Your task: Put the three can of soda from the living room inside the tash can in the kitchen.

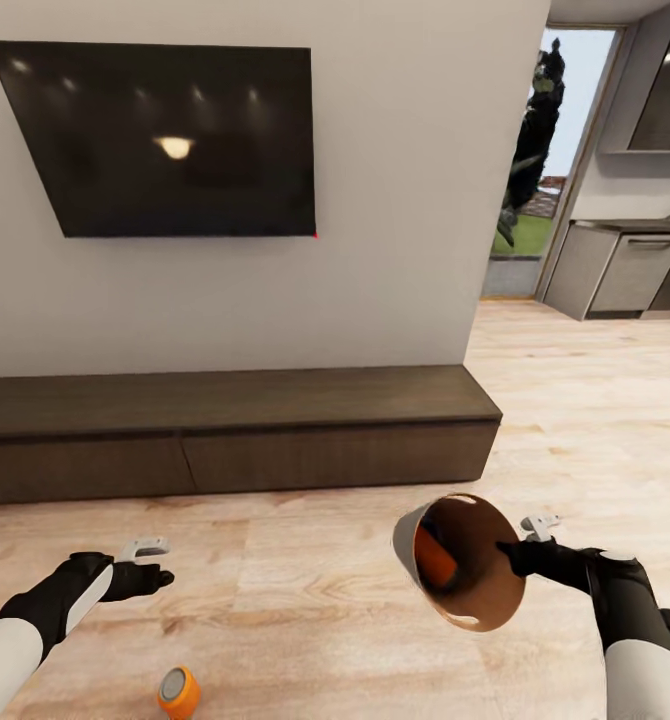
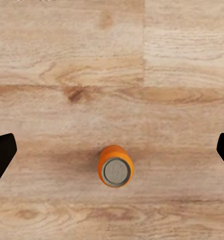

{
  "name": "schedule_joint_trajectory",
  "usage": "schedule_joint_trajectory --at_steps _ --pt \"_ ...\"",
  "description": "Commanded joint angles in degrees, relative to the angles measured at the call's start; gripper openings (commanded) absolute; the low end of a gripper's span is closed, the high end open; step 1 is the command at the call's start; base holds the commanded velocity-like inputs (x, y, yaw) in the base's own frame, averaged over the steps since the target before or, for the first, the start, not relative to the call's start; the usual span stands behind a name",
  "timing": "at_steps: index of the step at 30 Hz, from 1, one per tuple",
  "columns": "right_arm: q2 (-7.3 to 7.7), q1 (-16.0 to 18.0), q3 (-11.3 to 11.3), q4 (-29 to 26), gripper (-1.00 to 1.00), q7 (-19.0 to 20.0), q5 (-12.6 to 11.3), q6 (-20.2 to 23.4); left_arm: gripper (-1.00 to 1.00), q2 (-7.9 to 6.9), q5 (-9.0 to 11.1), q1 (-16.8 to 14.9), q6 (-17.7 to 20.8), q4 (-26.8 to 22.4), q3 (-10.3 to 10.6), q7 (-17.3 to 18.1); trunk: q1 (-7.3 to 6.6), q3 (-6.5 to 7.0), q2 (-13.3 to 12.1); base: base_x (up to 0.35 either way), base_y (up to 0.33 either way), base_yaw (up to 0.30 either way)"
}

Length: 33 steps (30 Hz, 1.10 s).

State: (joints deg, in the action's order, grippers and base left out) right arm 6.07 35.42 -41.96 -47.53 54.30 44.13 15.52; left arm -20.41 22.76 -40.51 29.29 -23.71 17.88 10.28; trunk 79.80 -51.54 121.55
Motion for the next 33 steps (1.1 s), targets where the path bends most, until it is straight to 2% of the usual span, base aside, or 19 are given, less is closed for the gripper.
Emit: schedule_joint_trajectory --at_steps 1,3,4,6,7,8,9,11,12,16,17,19,21,25,33 --pt "0.05 0.7 0.3 -2.4 -1.0 1.8 -0.6 3.5 1.0 0.01 0.0 0.0 -0.6 0.0 0.0 0.0 0.22 -0.18 0.4 0.0 0.0 0.0" --pt "0.13 1.6 1.1 -4.4 -1.0 3.0 -0.5 7.2 1.0 0.01 0.0 0.0 -1.1 0.0 0.0 0.1 0.66 -0.54 1.2 0.0 0.0 0.0" --pt "0.26 2.7 3.1 -6.3 -1.0 4.4 -0.4 11.6 1.0 0.01 -0.1 0.0 -1.5 0.1 0.0 0.1 0.88 -0.72 1.6 0.0 0.0 0.0" --pt "0.47 3.5 5.7 -8.0 -1.0 5.5 -0.3 15.5 1.0 0.01 -0.1 0.0 -1.7 0.1 0.0 0.1 1.32 -1.08 2.4 0.0 0.0 0.0" --pt "0.96 4.1 8.4 -9.9 -1.0 6.2 -0.2 18.9 1.0 0.01 -0.1 0.0 -1.9 0.1 0.0 0.0 1.54 -1.26 2.8 0.0 0.0 0.0" --pt "1.25 4.3 9.7 -10.9 -1.0 6.4 -0.2 20.4 1.0 0.01 -0.1 0.0 -2.0 0.1 0.0 0.0 1.76 -1.44 3.2 0.0 0.0 0.0" --pt "2.03 5.2 12.6 -13.6 -1.0 7.0 -0.3 25.1 1.0 0.01 -0.1 0.0 -2.1 0.1 0.0 0.0 1.98 -1.61 3.6 0.0 0.0 0.0" --pt "2.41 6.1 14.1 -15.1 -1.0 7.3 -0.3 28.2 1.0 0.01 -0.1 0.0 -2.1 0.1 0.0 0.0 2.42 -1.97 4.4 0.0 0.0 0.0" --pt "2.66 7.1 15.6 -16.2 -1.0 7.5 -0.3 31.0 1.0 0.01 -0.1 0.0 -2.2 0.1 0.0 0.0 2.64 -2.15 4.8 0.0 0.0 0.0" --pt "3.58 9.6 18.5 -17.4 -1.0 8.2 -0.3 35.3 1.0 0.01 -0.1 0.0 -2.2 0.1 0.1 0.0 3.52 -2.87 6.4 0.0 0.0 0.0" --pt "4.52 10.7 19.9 -17.7 -1.0 8.4 -0.3 37.3 1.0 0.01 -0.1 0.0 -2.2 0.1 0.1 0.0 3.74 -3.05 6.8 0.0 0.0 0.0" --pt "5.67 11.5 21.1 -17.9 -1.0 8.7 -0.3 39.2 1.0 0.01 -0.1 0.0 -2.2 0.1 0.1 0.0 4.18 -3.41 7.6 0.0 0.0 0.0" --pt "8.03 12.7 23.2 -18.2 -1.0 10.5 -0.3 42.3 1.0 0.01 -0.1 0.0 -2.2 0.1 0.1 0.0 4.62 -3.77 8.4 0.0 0.0 0.0" --pt "10.57 14.8 24.6 -18.3 -1.0 14.0 -0.3 44.5 1.0 0.01 -0.1 0.0 -2.2 0.1 0.1 -0.1 5.5 -4.49 10.0 0.0 0.0 0.0" --pt "11.75 17.5 25.9 -18.3 -1.0 15.5 -0.2 44.5 1.0 0.08 -0.1 0.0 -2.2 0.1 0.1 -0.1 7.25 -5.92 13.3 0.0 0.0 0.0"
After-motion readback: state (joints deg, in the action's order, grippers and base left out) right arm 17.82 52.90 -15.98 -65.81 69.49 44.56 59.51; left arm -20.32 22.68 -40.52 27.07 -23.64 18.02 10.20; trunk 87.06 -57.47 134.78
